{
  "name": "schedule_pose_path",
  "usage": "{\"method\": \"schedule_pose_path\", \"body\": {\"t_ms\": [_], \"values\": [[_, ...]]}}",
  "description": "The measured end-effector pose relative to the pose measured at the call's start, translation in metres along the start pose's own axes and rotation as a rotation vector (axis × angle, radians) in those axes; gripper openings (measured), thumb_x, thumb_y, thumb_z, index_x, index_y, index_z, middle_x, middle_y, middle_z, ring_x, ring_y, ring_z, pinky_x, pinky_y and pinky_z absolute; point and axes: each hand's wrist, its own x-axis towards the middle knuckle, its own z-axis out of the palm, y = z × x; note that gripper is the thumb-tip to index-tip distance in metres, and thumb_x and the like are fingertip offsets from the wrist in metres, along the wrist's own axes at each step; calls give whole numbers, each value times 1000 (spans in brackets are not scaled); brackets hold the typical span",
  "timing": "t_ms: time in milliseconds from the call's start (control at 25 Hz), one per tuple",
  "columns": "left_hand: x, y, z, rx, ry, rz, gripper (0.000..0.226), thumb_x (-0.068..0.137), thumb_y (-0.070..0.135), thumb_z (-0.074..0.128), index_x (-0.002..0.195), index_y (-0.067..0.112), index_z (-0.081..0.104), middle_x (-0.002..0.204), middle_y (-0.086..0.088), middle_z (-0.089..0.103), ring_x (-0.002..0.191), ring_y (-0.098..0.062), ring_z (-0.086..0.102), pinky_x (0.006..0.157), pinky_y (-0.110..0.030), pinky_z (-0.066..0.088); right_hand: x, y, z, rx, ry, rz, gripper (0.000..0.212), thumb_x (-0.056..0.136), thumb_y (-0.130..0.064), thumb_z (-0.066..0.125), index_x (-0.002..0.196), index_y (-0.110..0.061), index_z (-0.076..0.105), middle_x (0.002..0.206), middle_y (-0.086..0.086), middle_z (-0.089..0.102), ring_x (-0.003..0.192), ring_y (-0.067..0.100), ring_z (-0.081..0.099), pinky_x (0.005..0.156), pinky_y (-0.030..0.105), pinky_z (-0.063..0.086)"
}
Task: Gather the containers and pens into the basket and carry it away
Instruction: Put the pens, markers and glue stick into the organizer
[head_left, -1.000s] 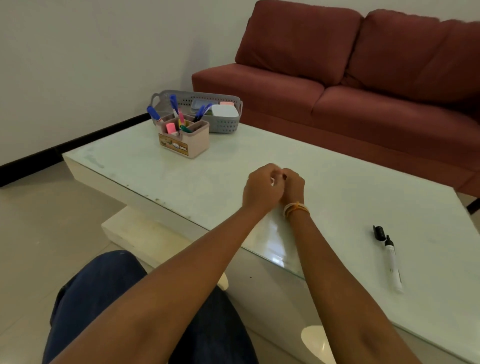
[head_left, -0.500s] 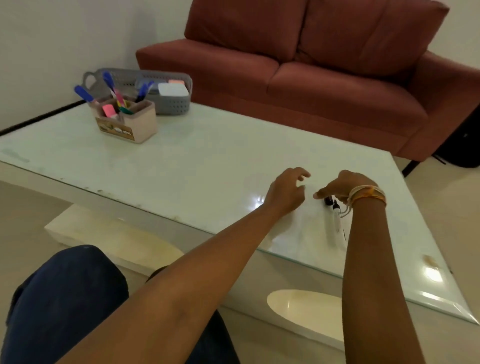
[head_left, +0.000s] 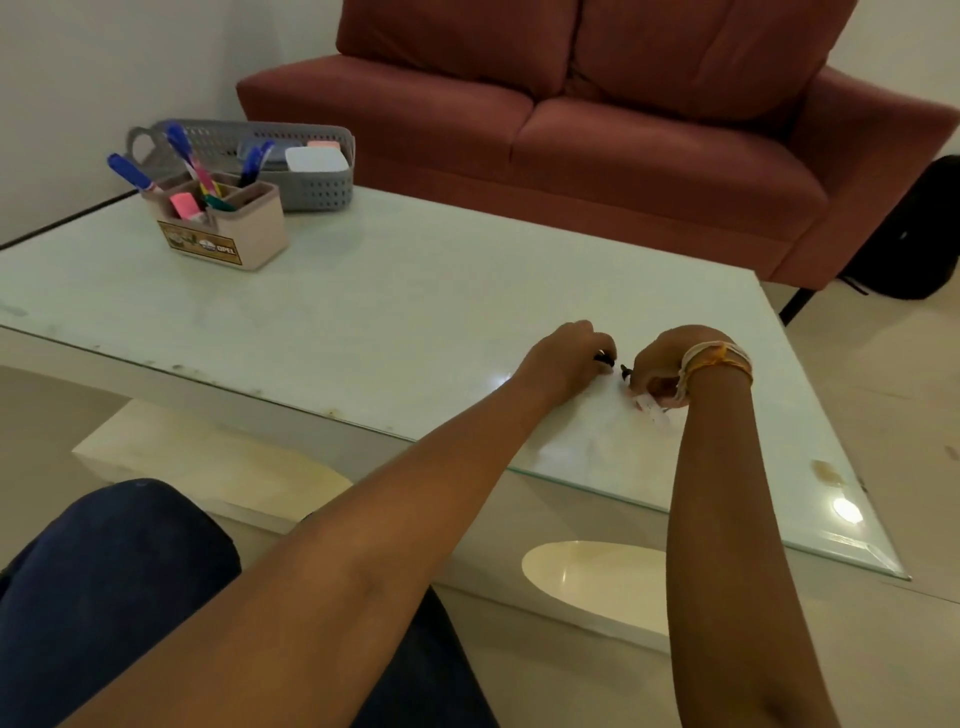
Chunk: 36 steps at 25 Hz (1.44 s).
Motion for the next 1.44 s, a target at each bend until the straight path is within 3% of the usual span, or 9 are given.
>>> {"method": "schedule_pose_path", "body": {"t_ms": [120, 240, 320, 600, 760, 880, 1000, 1160, 1440], "values": [[-13, -22, -19, -353, 267, -161, 18, 92, 16, 57, 103, 5, 65, 101, -13, 65, 93, -25, 60, 84, -34, 48, 0, -20, 1, 207, 72, -55, 17, 94, -9, 55, 80, 0, 59, 61, 6, 70, 67, 18, 59, 47, 21, 49], [-22, -49, -49, -689, 408, -434, 19, 99, 20, 43, 104, 4, 52, 88, -12, 59, 75, -23, 60, 59, -33, 53, 9, -60, 7, 372, 260, -233, 13, 87, -14, 62, 89, -1, 63, 83, 11, 74, 64, 18, 64, 63, 27, 52], [-30, -74, -76, -804, 473, -550, 24, 102, 23, 30, 95, 7, 46, 76, -9, 53, 60, -19, 57, 50, -30, 52, 15, -98, 21, 540, 319, -371, 19, 89, -17, 58, 95, 0, 63, 84, 14, 72, 61, 18, 66, 58, 25, 52], [-95, -181, -173, -1041, 830, -770, 26, 102, 14, 31, 101, 2, 53, 75, -12, 58, 63, -23, 62, 60, -31, 59, 14, -254, 75, 854, 481, -918, 22, 84, -37, 68, 99, -22, 74, 72, -9, 66, 55, 2, 61, 44, 10, 39], [-129, -226, -208, -1218, 1002, -734, 23, 101, 14, 40, 93, -1, 55, 78, -16, 60, 70, -26, 63, 77, -36, 58, 21, -317, 101, 903, 465, -1063, 23, 83, -31, 71, 103, -20, 76, 73, 5, 72, 64, 11, 60, 61, 23, 51], [-138, -252, -221, -1182, 1056, -759, 23, 102, 14, 38, 105, 0, 56, 92, -19, 64, 79, -25, 66, 87, -39, 56, 39, -343, 110, 863, 484, -1107, 25, 81, -26, 73, 104, -17, 76, 73, -10, 71, 62, 0, 59, 63, 14, 45], [-142, -268, -222, -1176, 1092, -781, 26, 102, 13, 36, 114, -1, 55, 102, -21, 64, 86, -27, 67, 87, -36, 54, 51, -355, 116, 773, 554, -1190, 26, 80, -25, 74, 104, -15, 76, 92, -4, 75, 73, -4, 64, 67, 7, 49], [-142, -278, -216, -1154, 1067, -762, 28, 102, 14, 36, 119, 1, 55, 111, -18, 64, 99, -29, 66, 88, -37, 55, 61, -359, 120, 656, 608, -1280, 28, 79, -25, 74, 105, -16, 75, 97, 1, 76, 84, 8, 67, 73, 11, 50], [-144, -282, -206, -871, 913, -666, 28, 100, 14, 43, 114, 3, 64, 103, -16, 69, 91, -26, 70, 79, -31, 59, 68, -363, 120, 670, 618, -1259, 29, 80, -26, 74, 107, -15, 75, 92, 7, 74, 84, 19, 67, 73, 31, 55]]}}
